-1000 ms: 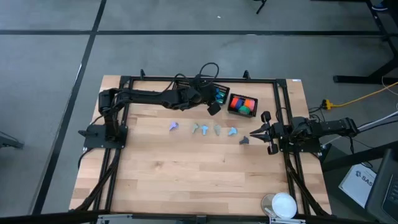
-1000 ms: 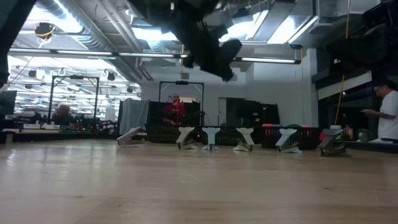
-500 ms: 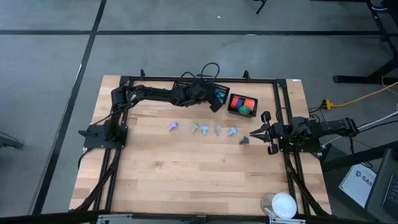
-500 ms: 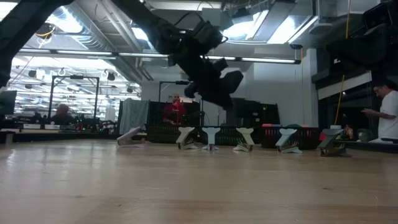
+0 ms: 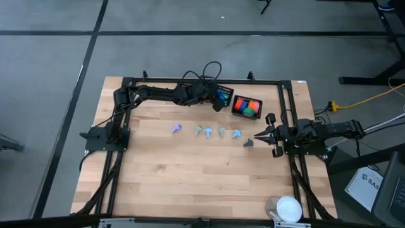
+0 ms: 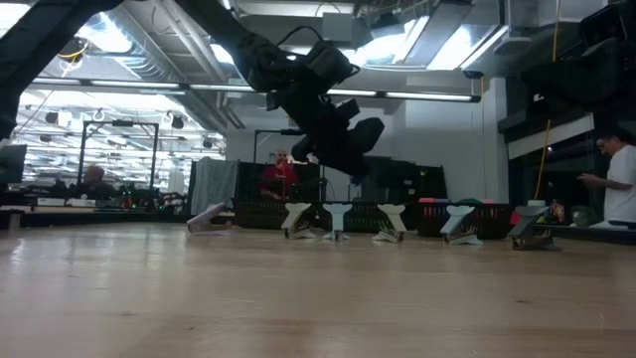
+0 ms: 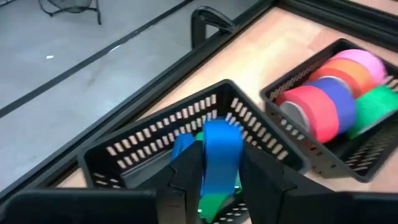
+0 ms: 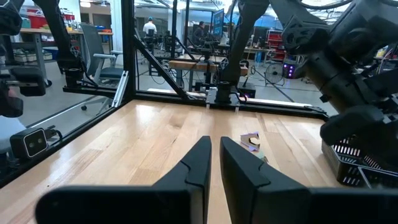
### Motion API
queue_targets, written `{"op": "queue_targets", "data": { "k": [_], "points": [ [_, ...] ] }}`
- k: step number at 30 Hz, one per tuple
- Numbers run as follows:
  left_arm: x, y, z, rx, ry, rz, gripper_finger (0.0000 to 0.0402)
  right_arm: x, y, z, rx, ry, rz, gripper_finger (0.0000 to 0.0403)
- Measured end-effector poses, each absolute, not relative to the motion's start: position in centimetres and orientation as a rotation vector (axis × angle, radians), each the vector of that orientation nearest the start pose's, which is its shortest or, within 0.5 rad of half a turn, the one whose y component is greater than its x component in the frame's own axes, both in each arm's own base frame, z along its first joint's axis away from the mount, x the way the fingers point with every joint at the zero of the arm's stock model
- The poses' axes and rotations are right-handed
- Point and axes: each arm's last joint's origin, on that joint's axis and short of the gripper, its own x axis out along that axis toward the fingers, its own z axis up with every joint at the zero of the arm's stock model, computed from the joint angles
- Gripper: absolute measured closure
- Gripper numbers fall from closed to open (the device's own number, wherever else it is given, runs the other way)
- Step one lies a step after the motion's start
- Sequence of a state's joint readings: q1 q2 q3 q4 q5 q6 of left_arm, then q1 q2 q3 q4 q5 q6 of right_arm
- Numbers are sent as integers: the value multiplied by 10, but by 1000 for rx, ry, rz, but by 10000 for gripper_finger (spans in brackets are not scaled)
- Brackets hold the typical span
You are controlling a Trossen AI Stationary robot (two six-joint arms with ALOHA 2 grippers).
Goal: Pick and place Stapler, Stapler remover, tape
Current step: Put the blue stapler into the middle black bin, then put the purple stapler remover into the left black bin
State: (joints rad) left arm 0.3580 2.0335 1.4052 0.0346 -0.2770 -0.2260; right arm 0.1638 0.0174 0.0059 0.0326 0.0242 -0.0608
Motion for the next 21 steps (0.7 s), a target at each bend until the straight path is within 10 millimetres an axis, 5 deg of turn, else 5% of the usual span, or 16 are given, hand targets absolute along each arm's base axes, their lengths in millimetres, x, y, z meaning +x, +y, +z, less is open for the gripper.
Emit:
{"op": "queue_targets", "data": {
  "k": [13,21],
  "points": [
    [425,161,197,-232,461,655,252,97,15,167,-59,-26,139,363],
    [444,130,218,-70,276,516,252,97,15,167,-59,-25,139,363]
  ]
}}
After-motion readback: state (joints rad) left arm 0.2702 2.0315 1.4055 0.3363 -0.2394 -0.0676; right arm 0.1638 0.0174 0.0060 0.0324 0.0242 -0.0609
